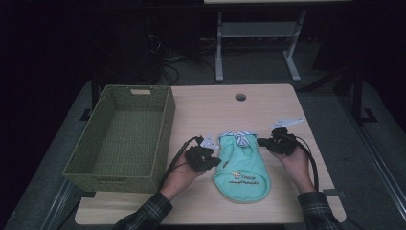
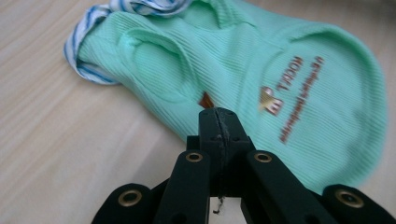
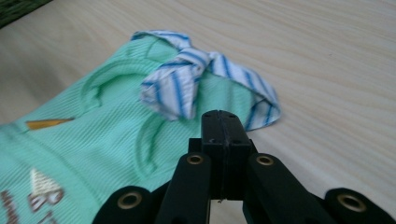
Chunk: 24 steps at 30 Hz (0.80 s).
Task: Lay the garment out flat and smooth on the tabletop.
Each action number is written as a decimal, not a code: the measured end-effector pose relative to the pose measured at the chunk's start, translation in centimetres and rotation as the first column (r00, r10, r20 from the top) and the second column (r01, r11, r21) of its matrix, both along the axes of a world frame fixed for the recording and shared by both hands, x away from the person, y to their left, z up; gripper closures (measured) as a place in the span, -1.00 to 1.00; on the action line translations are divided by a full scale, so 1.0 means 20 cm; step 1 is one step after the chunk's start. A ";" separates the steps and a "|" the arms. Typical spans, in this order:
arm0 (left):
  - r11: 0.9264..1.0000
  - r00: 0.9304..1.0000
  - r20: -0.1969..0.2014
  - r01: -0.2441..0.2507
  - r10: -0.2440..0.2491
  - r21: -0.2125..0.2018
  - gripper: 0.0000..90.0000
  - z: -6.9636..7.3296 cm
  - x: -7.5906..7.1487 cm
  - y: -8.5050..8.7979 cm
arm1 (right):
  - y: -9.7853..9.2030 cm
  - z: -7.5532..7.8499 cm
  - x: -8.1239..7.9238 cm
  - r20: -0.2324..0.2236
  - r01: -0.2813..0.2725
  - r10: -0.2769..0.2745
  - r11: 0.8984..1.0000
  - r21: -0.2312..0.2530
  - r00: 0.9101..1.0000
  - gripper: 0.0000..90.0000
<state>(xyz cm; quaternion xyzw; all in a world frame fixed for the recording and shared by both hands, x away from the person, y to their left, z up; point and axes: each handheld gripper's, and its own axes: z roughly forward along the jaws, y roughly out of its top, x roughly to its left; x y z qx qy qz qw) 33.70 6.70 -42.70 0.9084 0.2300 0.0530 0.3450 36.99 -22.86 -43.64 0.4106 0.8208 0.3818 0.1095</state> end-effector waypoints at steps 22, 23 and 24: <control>0.997 1.000 0.008 0.009 -0.010 0.080 0.98 -0.15 0.10 -0.12 | -0.01 -0.13 -0.32 -0.082 -0.073 0.069 0.996 -0.044 0.994 0.99; 0.997 1.000 0.009 0.008 -0.009 0.082 0.98 -0.15 0.09 -0.12 | -0.01 -0.14 -0.33 -0.087 -0.075 0.071 0.996 -0.048 0.994 0.99; 0.996 1.000 0.009 0.013 -0.014 0.084 0.98 -0.15 0.09 -0.12 | -0.01 -0.15 -0.33 -0.079 -0.080 0.075 0.995 -0.057 0.994 0.99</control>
